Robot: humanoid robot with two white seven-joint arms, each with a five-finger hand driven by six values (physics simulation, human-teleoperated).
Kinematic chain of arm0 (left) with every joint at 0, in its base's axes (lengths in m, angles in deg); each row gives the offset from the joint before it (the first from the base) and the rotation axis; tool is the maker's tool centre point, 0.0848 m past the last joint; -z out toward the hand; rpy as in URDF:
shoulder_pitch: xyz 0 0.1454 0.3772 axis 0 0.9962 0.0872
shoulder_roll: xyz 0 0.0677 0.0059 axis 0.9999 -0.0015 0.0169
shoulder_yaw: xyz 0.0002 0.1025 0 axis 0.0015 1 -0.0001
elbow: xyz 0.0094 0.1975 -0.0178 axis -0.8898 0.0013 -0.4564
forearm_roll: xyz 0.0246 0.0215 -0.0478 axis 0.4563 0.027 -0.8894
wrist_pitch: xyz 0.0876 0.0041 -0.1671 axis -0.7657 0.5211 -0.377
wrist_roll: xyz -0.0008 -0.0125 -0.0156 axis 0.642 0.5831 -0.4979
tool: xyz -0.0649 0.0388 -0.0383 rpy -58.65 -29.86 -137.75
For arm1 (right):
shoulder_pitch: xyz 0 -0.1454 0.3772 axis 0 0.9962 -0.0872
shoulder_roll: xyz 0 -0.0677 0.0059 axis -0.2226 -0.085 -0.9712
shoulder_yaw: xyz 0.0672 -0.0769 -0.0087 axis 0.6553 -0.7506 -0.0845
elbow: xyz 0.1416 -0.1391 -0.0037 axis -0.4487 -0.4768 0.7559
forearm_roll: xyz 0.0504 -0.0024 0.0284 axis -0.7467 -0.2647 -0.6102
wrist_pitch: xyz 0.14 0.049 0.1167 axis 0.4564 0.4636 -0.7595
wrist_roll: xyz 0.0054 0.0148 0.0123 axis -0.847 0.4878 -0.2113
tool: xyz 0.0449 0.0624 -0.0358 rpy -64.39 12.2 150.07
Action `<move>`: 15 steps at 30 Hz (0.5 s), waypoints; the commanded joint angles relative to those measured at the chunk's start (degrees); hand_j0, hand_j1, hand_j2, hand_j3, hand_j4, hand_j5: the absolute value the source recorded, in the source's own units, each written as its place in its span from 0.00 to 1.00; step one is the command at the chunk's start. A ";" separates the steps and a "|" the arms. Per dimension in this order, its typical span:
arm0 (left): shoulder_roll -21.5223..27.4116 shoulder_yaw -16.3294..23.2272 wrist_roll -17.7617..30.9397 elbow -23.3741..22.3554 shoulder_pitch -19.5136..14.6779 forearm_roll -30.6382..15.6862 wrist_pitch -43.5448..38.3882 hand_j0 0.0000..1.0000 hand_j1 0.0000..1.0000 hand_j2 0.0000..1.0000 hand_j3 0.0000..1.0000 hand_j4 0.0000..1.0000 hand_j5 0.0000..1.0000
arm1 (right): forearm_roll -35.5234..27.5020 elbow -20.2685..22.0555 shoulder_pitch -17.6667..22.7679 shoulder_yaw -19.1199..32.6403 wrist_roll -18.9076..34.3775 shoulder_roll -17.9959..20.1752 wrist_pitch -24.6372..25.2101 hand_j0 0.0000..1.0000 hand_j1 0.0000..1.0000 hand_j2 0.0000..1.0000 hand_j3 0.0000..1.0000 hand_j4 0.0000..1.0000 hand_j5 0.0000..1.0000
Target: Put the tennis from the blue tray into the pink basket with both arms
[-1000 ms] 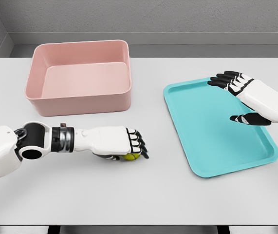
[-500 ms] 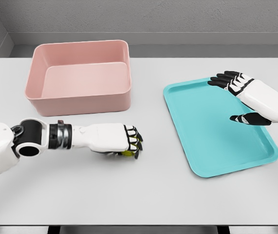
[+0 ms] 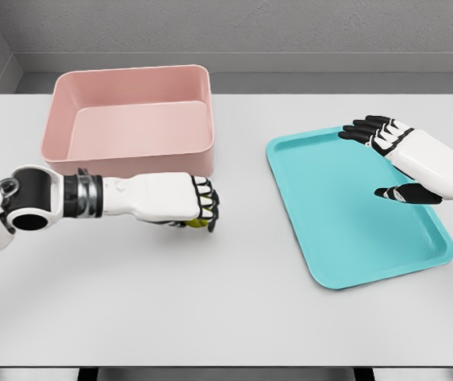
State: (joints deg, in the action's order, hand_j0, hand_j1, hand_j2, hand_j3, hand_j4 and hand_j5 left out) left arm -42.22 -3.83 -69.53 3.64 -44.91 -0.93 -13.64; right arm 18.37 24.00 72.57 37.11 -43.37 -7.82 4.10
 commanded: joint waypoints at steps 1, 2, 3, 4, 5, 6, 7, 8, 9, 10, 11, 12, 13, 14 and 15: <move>0.65 -0.04 -0.03 0.07 0.00 -0.45 -0.08 0.56 0.56 0.56 0.56 0.56 0.56 | -0.37 0.02 0.00 0.01 0.02 0.04 0.11 1.00 1.00 1.00 1.00 1.00 1.00; 0.65 -0.04 -0.03 0.07 -0.26 -0.36 -0.08 0.56 0.56 0.56 0.56 0.56 0.56 | -0.37 0.02 0.00 0.01 -0.06 0.04 0.11 1.00 1.00 1.00 1.00 1.00 1.00; 0.74 -0.04 -0.03 0.07 -0.70 -0.45 -0.08 0.56 0.56 0.56 0.56 0.56 0.56 | -0.37 0.02 0.00 0.01 0.02 0.04 0.11 1.00 1.00 1.00 1.00 1.00 1.00; 0.74 -0.04 -0.03 0.07 -0.88 -0.45 -0.08 0.56 0.56 0.56 0.56 0.56 0.56 | -0.37 0.02 0.00 0.01 0.02 0.04 0.11 1.00 1.00 1.00 1.00 1.00 1.00; 0.82 -0.04 -0.03 0.07 -1.23 -0.45 -0.08 0.56 0.56 0.56 0.56 0.56 0.56 | -0.37 0.02 0.00 0.01 -0.06 0.04 0.11 1.00 1.00 1.00 1.00 1.00 1.00; 1.00 -0.04 -0.03 0.07 -1.76 -0.80 -0.08 0.56 0.56 0.56 0.56 0.56 0.56 | -0.46 0.02 0.00 0.01 -0.06 0.04 0.11 1.00 1.00 1.00 1.00 1.00 1.00; 1.17 -0.13 -0.03 0.07 -2.02 -0.80 -0.08 0.56 0.56 0.56 0.56 0.56 0.56 | -0.46 0.02 0.00 0.01 -0.06 0.04 0.11 1.00 1.00 1.00 1.00 1.00 1.00; 1.26 -0.13 -0.03 0.07 -2.64 -0.89 -0.08 0.56 0.56 0.56 0.56 0.56 0.56 | -0.46 0.02 0.00 0.01 0.02 0.04 0.11 1.00 1.00 1.00 1.00 1.00 1.00; 1.53 -0.13 -0.03 0.07 -2.90 -0.97 -0.08 0.56 0.56 0.56 0.56 0.56 0.56 | -0.46 0.02 0.00 0.01 -0.06 0.04 0.11 1.00 1.00 1.00 1.00 1.00 1.00; 1.70 -0.13 -0.03 0.07 -3.34 -1.24 -0.08 0.56 0.56 0.56 0.56 0.56 0.56 | -0.46 0.02 0.00 0.01 -0.06 0.04 0.11 1.00 1.00 1.00 1.00 1.00 1.00; 1.88 -0.13 -0.03 -0.02 -3.69 -1.33 -0.08 0.56 0.56 0.56 0.56 0.56 0.56 | -0.37 0.02 0.00 0.01 0.02 0.04 0.11 1.00 1.00 1.00 1.00 1.00 1.00; 2.14 -0.13 -0.03 -0.02 -3.78 -1.33 -0.08 0.56 0.56 0.56 0.56 0.56 0.56 | -0.46 0.02 0.00 0.01 0.02 0.04 0.11 1.00 1.00 1.00 1.00 1.00 1.00; 2.32 -0.13 -0.03 -0.02 -4.39 -1.33 -0.08 0.56 0.56 0.56 0.56 0.56 0.56 | -0.46 0.02 0.00 0.01 0.02 0.13 0.11 1.00 1.00 1.00 1.00 1.00 1.00; 2.58 -0.22 -0.03 -0.11 -4.83 -1.41 -0.08 0.56 0.56 0.56 0.56 0.56 0.56 | -0.46 0.02 0.00 0.01 -0.06 0.04 0.11 1.00 1.00 1.00 1.00 1.00 1.00; 2.84 -0.22 -0.03 -0.46 -5.71 -1.68 -0.08 0.56 0.56 0.56 0.56 0.56 0.56 | -0.46 0.02 0.00 0.01 0.03 0.04 0.11 1.00 1.00 1.00 1.00 1.00 1.00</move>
State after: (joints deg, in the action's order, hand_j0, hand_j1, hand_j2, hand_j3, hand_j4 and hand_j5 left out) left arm -39.89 -3.95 -69.55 3.44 -51.06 -1.99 -13.64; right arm 18.34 24.00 72.57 37.11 -43.35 -7.81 4.10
